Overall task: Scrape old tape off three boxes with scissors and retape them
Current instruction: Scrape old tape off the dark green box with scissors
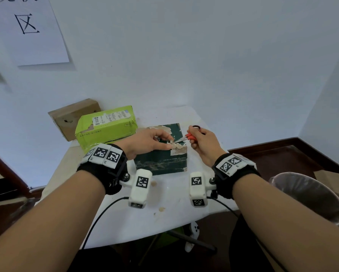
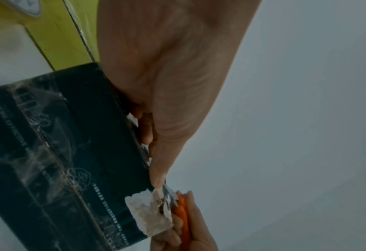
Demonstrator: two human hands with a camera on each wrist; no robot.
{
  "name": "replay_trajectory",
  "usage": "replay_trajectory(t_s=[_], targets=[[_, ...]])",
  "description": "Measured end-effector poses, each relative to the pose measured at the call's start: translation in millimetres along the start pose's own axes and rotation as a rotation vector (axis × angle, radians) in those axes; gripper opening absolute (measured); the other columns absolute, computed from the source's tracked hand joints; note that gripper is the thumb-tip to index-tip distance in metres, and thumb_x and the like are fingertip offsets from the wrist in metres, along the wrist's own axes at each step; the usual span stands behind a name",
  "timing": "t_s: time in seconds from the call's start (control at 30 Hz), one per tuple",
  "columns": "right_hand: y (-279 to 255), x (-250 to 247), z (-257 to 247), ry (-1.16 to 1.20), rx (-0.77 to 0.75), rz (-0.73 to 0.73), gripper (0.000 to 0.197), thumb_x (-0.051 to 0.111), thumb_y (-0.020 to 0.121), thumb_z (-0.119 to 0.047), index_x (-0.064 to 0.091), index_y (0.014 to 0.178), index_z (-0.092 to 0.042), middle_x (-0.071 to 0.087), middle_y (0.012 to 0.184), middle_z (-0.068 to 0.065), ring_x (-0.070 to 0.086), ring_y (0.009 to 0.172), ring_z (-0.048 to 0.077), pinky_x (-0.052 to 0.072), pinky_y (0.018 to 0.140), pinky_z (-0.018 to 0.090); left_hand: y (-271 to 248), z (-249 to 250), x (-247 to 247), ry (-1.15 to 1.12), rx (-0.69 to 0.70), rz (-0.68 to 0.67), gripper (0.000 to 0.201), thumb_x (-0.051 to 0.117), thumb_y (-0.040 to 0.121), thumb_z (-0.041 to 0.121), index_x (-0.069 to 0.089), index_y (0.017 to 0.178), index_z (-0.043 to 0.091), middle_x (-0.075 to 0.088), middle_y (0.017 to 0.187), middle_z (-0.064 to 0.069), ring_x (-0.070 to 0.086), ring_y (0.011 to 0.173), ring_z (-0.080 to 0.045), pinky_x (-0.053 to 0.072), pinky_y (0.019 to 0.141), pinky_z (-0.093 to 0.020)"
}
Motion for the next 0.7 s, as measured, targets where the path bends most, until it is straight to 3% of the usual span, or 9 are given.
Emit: replay_trajectory(t_s=[0.17, 0.3, 0.33, 0.4, 0.5, 0.57, 0.63, 0.7], targets=[[4.2, -14.0, -10.6, 0.089, -0.049, 0.273, 0.02, 0.053, 0.097, -0.019, 0.056, 0.078, -0.011, 0.055, 0.069, 0.002, 0.048, 0.052, 0.006, 0.039, 0.043, 0.012, 0.0, -2.8, 0.6, 0.005, 0.012, 0.033, 0.026, 0.075, 0.082, 0.019, 0.07, 0.108, 0.018, 0.053, 0.094, 0.006, 0.043, 0.071, -0.004, 0.036, 0.058, -0.002], [5.2, -12.7, -9.3, -0.028, -0.079, 0.32, 0.013, 0.04, 0.1, -0.015, 0.05, 0.091, -0.01, 0.062, 0.085, 0.009, 0.058, 0.056, 0.013, 0.047, 0.054, 0.019, 2.0, -3.2, -2.0, -0.108, -0.052, 0.035, 0.019, 0.074, 0.082, 0.012, 0.071, 0.1, 0.017, 0.057, 0.086, 0.007, 0.051, 0.069, -0.002, 0.043, 0.062, -0.008], [3.9, -11.0, -10.7, -0.034, -0.078, 0.304, 0.009, 0.038, 0.1, -0.011, 0.046, 0.099, -0.01, 0.062, 0.09, 0.01, 0.058, 0.056, 0.014, 0.048, 0.055, 0.02, 2.7, -2.6, -2.2, -0.136, -0.067, 0.038, 0.016, 0.073, 0.082, 0.009, 0.07, 0.097, 0.016, 0.058, 0.083, 0.007, 0.052, 0.068, -0.002, 0.044, 0.063, -0.009], [1.3, -8.5, -12.7, -0.092, -0.07, 0.229, 0.02, 0.032, 0.099, -0.001, 0.041, 0.109, -0.016, 0.059, 0.093, 0.009, 0.056, 0.056, 0.015, 0.048, 0.057, 0.022, 3.9, -0.5, -0.2, -0.157, -0.085, 0.042, 0.015, 0.071, 0.083, 0.003, 0.069, 0.092, 0.016, 0.058, 0.078, 0.007, 0.053, 0.069, -0.004, 0.045, 0.065, -0.011], [-4.5, -2.6, -16.9, -0.302, -0.019, 0.052, 0.033, 0.031, 0.096, 0.004, 0.052, 0.099, -0.02, 0.058, 0.093, 0.009, 0.056, 0.058, 0.015, 0.05, 0.059, 0.022, 4.1, 1.9, 4.5, -0.136, -0.077, 0.076, 0.017, 0.071, 0.082, 0.0, 0.068, 0.085, 0.017, 0.056, 0.076, 0.006, 0.05, 0.069, -0.005, 0.042, 0.065, -0.011], [-9.5, 2.7, -19.7, -0.45, 0.045, -0.066, 0.024, 0.041, 0.096, -0.002, 0.056, 0.089, -0.02, 0.055, 0.087, 0.007, 0.054, 0.058, 0.014, 0.049, 0.063, 0.023, 1.2, 2.3, 6.2, -0.122, -0.068, 0.093, 0.017, 0.072, 0.081, 0.0, 0.069, 0.086, 0.016, 0.055, 0.076, 0.006, 0.048, 0.065, -0.003, 0.04, 0.061, -0.008], [-15.1, 8.2, -24.1, -0.515, 0.105, -0.171, 0.004, 0.055, 0.094, -0.014, 0.054, 0.093, -0.018, 0.051, 0.077, 0.004, 0.046, 0.054, 0.012, 0.047, 0.063, 0.024, -2.2, 3.1, 7.0, -0.104, -0.058, 0.099, 0.017, 0.073, 0.08, 0.001, 0.07, 0.089, 0.014, 0.054, 0.076, 0.007, 0.046, 0.061, -0.001, 0.038, 0.059, -0.007], [-18.5, 9.8, -26.0, -0.555, 0.16, -0.216, 0.02, 0.065, 0.089, -0.021, 0.05, 0.101, -0.018, 0.049, 0.073, 0.001, 0.043, 0.054, 0.012, 0.046, 0.061, 0.023, -5.4, 4.4, 8.3, -0.072, -0.05, 0.098, 0.017, 0.073, 0.081, 0.003, 0.069, 0.092, 0.014, 0.052, 0.077, 0.007, 0.045, 0.061, -0.002, 0.037, 0.06, -0.009]])
Point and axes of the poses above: each hand's wrist, its own y-axis towards the middle knuckle, its own x-axis out of the palm, z = x × y, the point moved 1 cm from there along y, towards the middle knuckle
